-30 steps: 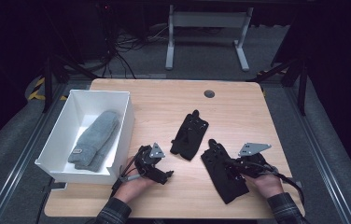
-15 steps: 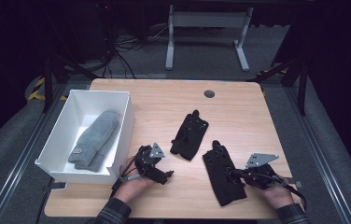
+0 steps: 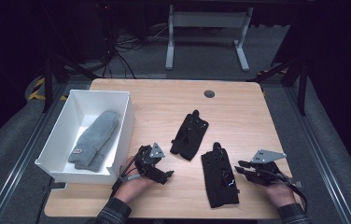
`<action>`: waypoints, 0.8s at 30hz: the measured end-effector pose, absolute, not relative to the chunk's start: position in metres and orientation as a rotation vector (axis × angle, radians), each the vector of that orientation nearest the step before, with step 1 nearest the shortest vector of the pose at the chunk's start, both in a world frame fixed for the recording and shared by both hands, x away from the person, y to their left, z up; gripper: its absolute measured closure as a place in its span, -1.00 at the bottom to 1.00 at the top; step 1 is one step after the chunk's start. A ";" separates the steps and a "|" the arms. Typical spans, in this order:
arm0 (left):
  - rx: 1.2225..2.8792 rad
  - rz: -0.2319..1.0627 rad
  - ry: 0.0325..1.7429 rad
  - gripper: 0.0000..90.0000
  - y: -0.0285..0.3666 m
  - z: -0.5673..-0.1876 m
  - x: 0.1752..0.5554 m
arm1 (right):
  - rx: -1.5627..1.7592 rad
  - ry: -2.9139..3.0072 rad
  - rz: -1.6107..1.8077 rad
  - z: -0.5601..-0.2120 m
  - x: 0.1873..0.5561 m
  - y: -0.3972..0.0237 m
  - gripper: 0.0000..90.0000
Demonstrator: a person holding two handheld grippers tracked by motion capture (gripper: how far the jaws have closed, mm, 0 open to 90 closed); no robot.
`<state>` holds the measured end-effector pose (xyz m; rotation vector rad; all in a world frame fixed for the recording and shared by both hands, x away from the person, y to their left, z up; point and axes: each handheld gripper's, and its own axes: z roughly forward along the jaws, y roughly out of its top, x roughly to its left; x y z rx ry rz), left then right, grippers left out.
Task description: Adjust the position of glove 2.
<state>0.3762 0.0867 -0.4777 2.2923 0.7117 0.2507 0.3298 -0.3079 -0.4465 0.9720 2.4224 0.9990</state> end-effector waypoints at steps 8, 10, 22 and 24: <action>2.291 0.253 0.717 -0.93 0.087 -0.476 0.378 | 1.082 2.324 0.952 -0.458 0.343 -0.328 -0.11; 2.300 0.257 0.716 -0.71 0.088 -0.472 0.378 | 1.111 2.307 0.960 -0.462 0.346 -0.332 -0.19; 2.248 0.217 0.800 0.69 0.083 -0.445 0.387 | 1.150 2.280 1.003 -0.469 0.352 -0.338 -0.53; 2.239 0.184 0.811 0.92 0.082 -0.442 0.391 | 1.163 2.278 0.991 -0.469 0.352 -0.337 -0.60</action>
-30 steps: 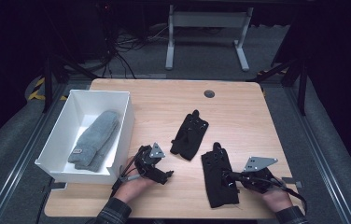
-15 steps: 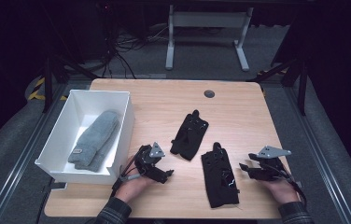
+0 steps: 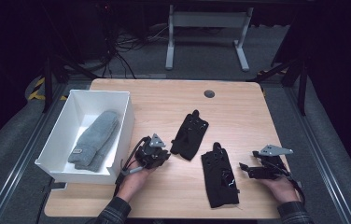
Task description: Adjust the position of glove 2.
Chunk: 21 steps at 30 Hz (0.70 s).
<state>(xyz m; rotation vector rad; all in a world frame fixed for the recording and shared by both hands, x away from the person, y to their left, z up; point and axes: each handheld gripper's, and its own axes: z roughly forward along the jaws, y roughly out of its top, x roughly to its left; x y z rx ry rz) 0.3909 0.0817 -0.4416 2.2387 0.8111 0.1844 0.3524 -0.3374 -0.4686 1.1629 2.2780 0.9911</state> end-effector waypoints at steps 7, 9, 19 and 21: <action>2.219 0.163 0.817 1.00 0.070 -0.432 0.405 | 1.159 2.285 0.995 -0.469 0.353 -0.337 -0.63; 2.226 0.168 0.814 1.00 0.065 -0.430 0.409 | 1.158 2.286 0.994 -0.469 0.353 -0.337 -0.63; 2.221 0.173 0.804 1.00 0.039 -0.430 0.443 | 1.155 2.289 0.993 -0.469 0.353 -0.337 -0.64; 2.217 0.175 0.808 1.00 0.034 -0.431 0.450 | 1.156 2.288 0.991 -0.469 0.353 -0.337 -0.64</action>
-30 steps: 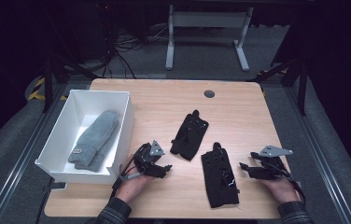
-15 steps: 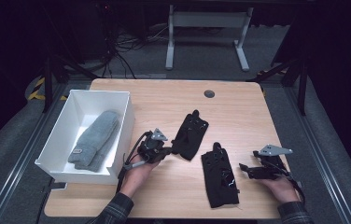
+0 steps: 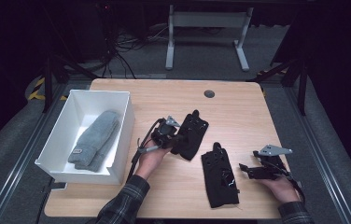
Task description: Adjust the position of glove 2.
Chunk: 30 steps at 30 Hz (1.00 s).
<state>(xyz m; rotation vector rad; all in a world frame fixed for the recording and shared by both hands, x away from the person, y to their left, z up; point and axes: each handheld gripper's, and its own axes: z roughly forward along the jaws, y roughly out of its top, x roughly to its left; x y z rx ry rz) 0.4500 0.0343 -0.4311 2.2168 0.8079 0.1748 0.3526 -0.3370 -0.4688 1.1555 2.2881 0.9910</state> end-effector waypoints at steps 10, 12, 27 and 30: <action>2.204 0.204 0.847 1.00 0.019 -0.440 0.486 | 1.155 2.288 0.990 -0.469 0.353 -0.337 -0.64; 2.221 0.209 0.862 1.00 0.017 -0.443 0.494 | 1.155 2.288 0.990 -0.469 0.353 -0.337 -0.64; 2.258 0.156 0.849 1.00 0.023 -0.457 0.492 | 1.155 2.289 0.989 -0.469 0.353 -0.337 -0.65; 2.251 0.138 0.843 1.00 0.030 -0.458 0.483 | 1.155 2.289 0.989 -0.469 0.353 -0.337 -0.65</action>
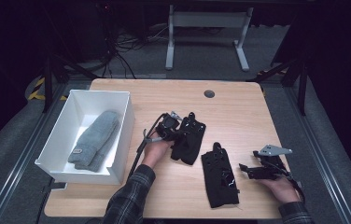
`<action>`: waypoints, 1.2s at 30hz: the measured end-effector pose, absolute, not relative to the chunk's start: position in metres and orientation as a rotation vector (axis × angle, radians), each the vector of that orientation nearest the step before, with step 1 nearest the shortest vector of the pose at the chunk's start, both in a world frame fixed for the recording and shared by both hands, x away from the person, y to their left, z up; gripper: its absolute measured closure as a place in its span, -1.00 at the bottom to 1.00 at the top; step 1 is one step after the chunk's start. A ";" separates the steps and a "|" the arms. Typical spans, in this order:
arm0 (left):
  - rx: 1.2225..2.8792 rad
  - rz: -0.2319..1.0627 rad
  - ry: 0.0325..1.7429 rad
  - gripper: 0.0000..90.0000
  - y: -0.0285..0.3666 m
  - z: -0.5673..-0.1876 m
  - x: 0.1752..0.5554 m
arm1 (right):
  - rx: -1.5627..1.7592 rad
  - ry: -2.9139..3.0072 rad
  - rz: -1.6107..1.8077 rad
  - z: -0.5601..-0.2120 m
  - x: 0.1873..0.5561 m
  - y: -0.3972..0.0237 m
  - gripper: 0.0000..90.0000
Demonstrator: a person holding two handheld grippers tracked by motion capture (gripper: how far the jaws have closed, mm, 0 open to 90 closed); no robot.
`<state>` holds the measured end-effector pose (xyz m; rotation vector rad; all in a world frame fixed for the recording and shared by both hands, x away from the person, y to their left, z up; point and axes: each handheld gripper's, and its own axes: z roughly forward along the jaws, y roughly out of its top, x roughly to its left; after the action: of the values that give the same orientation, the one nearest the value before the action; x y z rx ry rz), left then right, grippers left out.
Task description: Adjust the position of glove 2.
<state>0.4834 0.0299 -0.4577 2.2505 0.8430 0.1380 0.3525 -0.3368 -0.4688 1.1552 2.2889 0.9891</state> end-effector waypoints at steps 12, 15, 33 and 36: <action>2.274 0.110 0.801 1.00 0.048 -0.458 0.447 | 1.155 2.289 0.989 -0.469 0.353 -0.337 -0.65; 2.286 0.094 0.791 1.00 0.051 -0.458 0.439 | 1.155 2.288 0.988 -0.469 0.352 -0.337 -0.65; 2.336 0.005 0.720 1.00 0.067 -0.457 0.389 | 1.158 2.287 0.989 -0.469 0.352 -0.337 -0.65; 2.344 0.010 0.706 1.00 0.069 -0.456 0.380 | 1.158 2.287 0.989 -0.469 0.352 -0.337 -0.65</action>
<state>0.3805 0.0688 -0.4561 2.3437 0.7057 0.0101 0.3523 -0.3366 -0.4689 1.1581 2.2870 0.9892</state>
